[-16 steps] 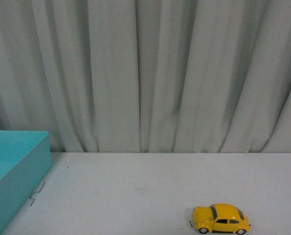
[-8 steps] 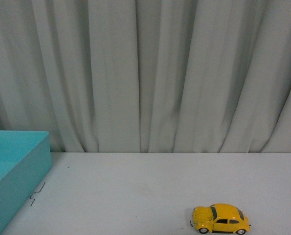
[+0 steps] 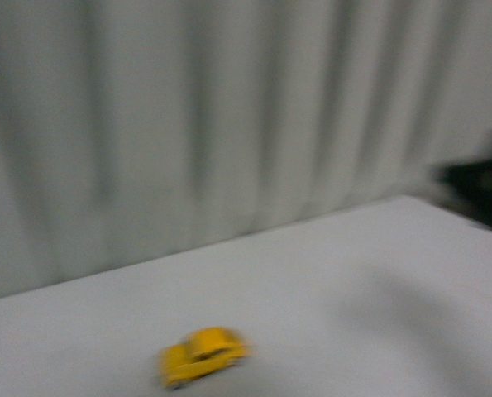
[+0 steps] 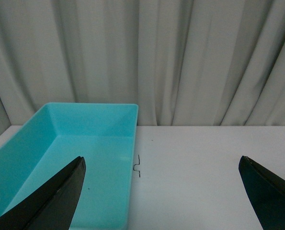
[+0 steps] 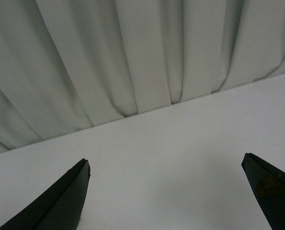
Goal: Wind up and store yellow beetle toy
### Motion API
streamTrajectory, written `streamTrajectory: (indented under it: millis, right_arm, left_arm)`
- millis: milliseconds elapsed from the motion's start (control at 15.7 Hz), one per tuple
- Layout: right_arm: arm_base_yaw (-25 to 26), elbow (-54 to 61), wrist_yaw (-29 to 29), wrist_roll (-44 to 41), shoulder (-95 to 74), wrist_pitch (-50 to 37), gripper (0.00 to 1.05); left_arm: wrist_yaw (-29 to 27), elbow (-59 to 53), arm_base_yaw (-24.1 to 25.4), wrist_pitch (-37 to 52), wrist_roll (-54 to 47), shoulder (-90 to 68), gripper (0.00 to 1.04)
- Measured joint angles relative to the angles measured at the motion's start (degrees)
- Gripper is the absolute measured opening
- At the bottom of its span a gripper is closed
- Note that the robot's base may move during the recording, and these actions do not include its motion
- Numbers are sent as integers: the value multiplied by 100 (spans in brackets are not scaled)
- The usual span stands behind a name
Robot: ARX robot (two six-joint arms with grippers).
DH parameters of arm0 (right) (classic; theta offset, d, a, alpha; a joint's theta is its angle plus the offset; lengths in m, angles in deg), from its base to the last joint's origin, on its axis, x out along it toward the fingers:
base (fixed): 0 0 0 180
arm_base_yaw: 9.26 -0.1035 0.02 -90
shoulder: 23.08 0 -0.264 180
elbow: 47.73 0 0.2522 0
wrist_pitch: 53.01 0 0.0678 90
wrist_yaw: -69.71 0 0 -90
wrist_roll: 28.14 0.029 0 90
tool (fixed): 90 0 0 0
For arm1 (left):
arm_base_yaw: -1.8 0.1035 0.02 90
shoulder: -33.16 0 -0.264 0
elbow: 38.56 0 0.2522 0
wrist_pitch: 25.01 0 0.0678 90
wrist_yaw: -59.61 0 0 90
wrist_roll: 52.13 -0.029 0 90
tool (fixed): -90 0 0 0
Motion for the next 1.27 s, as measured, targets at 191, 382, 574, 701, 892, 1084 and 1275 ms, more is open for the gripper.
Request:
streamTrajectory:
  millis: [191, 382, 574, 701, 892, 1084, 1275]
  right_arm:
    - [-514, -1403, 411, -527, -2420, -1294, 98]
    - [-1394, -3198, 1388, -1283, -4341, -1176, 98]
    - [-1862, -4638, 2811, -2697, -5563, 249, 98]
    - [-1961, -5163, 3451, -3947, -5921, 1606, 98]
    - [-1963, -5674, 3556, -6422, -6424, 4085, 98]
    - [-2011, -6061, 3235, -8570, -6992, 5633, 98]
    - [-2076, -6642, 2883, -9825, -7475, 6111, 98]
  left_arm:
    - [13, 0, 0, 0, 0, 0, 98]
    - [13, 0, 0, 0, 0, 0, 98]
    - [13, 0, 0, -2, 0, 0, 98]
    - [13, 0, 0, 0, 2, 0, 98]
    - [13, 0, 0, 0, 0, 0, 98]
    - [13, 0, 0, 0, 2, 0, 98]
    - [13, 0, 0, 0, 0, 0, 98]
